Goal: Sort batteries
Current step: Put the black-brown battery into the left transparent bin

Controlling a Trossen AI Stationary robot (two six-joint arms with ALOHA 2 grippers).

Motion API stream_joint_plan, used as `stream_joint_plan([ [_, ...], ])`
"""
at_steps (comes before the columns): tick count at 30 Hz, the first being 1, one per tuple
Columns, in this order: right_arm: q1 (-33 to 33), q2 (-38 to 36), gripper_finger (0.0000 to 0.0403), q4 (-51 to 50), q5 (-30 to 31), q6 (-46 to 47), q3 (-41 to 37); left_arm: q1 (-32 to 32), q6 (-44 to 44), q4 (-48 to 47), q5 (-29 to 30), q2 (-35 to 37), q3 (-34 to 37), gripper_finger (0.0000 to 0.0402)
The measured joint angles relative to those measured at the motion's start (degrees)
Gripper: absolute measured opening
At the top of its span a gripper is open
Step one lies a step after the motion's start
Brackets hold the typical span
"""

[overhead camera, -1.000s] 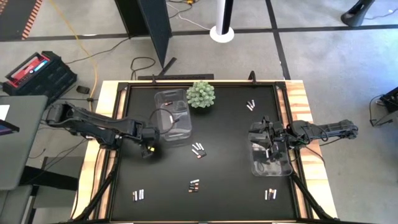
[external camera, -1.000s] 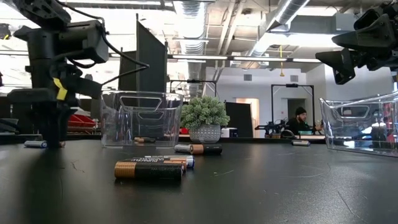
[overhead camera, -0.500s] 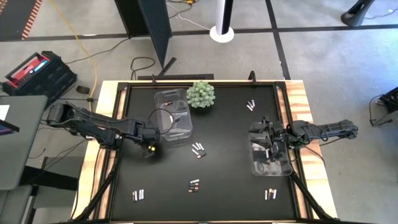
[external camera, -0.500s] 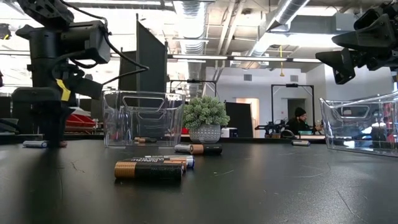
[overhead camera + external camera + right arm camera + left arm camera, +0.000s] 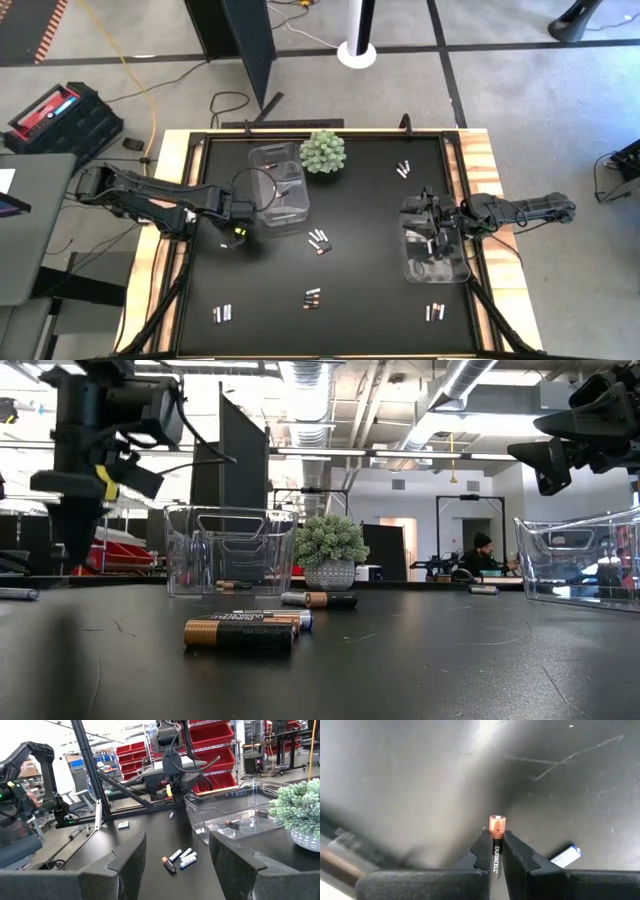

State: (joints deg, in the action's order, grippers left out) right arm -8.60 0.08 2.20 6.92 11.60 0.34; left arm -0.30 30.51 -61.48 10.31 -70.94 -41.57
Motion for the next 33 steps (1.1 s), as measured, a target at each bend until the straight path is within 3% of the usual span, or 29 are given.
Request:
stream_joint_plan([
  [7, 0.00, 0.02, 0.0235, 0.00, 0.00, 0.00, 0.02, 0.03, 1.68, -10.74, 7.53, 0.04, -11.37, 0.0019],
  [11, 0.00, 0.01, 0.0235, 0.00, 0.00, 0.00, 0.01, 1.59, -1.41, -12.37, 11.24, 0.09, -18.89, 0.0019],
  [16, 0.00, 0.02, 0.0235, 0.00, 0.00, 0.00, 0.00, 6.90, -10.84, -2.49, 12.26, 0.09, -24.18, 0.0019],
  [22, 0.00, 0.02, 0.0235, 0.00, 0.00, 0.00, 0.00, 13.88, -19.09, 11.82, 5.29, -3.65, -24.43, 0.0019],
  [29, -0.01, 0.02, 0.0235, 0.00, 0.00, 0.00, 0.00, 16.47, -23.87, 15.31, 3.65, -14.44, -24.38, 0.0020],
  [33, -0.02, 0.02, 0.0235, 0.00, 0.00, 0.00, 0.00, 16.60, -24.95, 17.41, 3.81, -18.55, -24.37, 0.0041],
])
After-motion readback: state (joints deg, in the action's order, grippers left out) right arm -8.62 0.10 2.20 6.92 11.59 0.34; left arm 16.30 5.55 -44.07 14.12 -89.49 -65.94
